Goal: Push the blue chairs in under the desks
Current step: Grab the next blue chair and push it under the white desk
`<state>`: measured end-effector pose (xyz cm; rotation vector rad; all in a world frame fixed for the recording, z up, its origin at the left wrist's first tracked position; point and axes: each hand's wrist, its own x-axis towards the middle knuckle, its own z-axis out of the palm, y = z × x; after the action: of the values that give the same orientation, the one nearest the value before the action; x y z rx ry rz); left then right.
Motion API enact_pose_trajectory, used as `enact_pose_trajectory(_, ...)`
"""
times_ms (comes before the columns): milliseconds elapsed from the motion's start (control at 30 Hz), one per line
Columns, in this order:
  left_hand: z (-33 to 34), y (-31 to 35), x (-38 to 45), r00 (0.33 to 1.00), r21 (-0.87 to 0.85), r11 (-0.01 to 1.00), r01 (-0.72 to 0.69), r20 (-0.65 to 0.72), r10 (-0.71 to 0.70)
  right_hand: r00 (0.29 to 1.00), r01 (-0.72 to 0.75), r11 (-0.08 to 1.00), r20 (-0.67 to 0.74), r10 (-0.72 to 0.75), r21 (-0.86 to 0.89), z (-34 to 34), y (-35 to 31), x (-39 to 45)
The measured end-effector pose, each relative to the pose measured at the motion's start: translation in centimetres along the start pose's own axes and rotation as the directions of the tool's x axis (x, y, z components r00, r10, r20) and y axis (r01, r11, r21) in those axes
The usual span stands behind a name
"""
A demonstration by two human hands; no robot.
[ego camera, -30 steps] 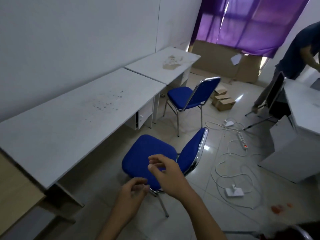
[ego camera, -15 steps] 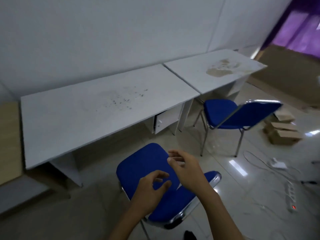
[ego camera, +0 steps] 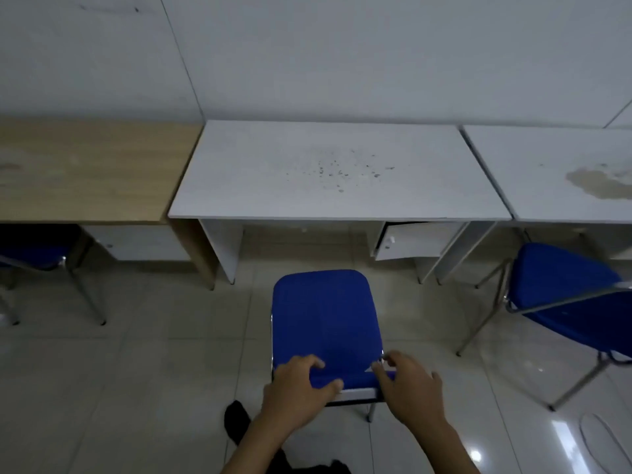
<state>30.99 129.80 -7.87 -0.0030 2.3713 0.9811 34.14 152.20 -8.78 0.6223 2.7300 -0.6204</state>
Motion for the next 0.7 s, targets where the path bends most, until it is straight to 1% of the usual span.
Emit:
enact_pose_trajectory(33, 0.4, -0.5, -0.3, 0.998, 0.015, 0.998, 0.064, 0.005, -0.064, 1.000, -0.028, 0.999, -0.013, 0.028, 0.019, 0.0, 1.0, -0.2)
enact_pose_trajectory(100, 1.4, -1.4, -0.7, 0.989, -0.039, 0.988, 0.148, -0.008, -0.148, 0.998, -0.053, 0.995, 0.018, 0.052, 0.088, 0.3, 2.6, -0.6)
enact_pose_trajectory(133, 2.0, -1.6, -0.8, 0.986, -0.079, 0.983, 0.163, -0.032, -0.166, 0.997, -0.051, 0.988, 0.060, 0.043, 0.148, 0.5, 3.1, -0.9)
enact_pose_trajectory(200, 3.1, -1.5, -1.0, 0.980, -0.154, 0.972, 0.176, -0.072, -0.188, 0.991, -0.051, 0.941, 0.131, 0.007, 0.335, 0.7, 3.5, -1.5)
enact_pose_trajectory(267, 3.7, -0.9, -0.9, 0.975, -0.179, 0.968, 0.175, -0.105, -0.196, 0.987, -0.041, 0.894, 0.155, -0.032, 0.446, 0.7, 3.6, -1.4)
enact_pose_trajectory(333, 3.7, -0.7, -0.5, 0.973, -0.180, 0.972, 0.152, -0.146, -0.179, 0.989, -0.013, 0.878, 0.136, -0.059, 0.478, 0.7, 3.4, -1.1)
enact_pose_trajectory(433, 3.0, -1.2, 0.8, 0.965, -0.208, 0.973, 0.099, -0.218, -0.145, 0.994, -0.002, 0.838, 0.096, -0.060, 0.546, 1.0, 2.7, -0.2)
enact_pose_trajectory(500, 2.1, -1.4, 1.9, 0.959, -0.229, 0.971, 0.071, -0.253, -0.130, 0.994, 0.005, 0.830, 0.085, -0.064, 0.558, 1.2, 1.7, 0.7)
enact_pose_trajectory(600, 0.3, -1.2, 4.2, 0.959, -0.288, 0.956, 0.063, -0.246, -0.137, 0.996, 0.020, 0.807, 0.054, -0.065, 0.591, 1.3, 0.1, 2.9)
enact_pose_trajectory(700, -1.5, -0.9, 6.6, 0.961, -0.289, 0.956, 0.054, -0.246, -0.129, 0.997, 0.030, 0.799, 0.043, -0.069, 0.600, 1.0, -1.8, 5.4)
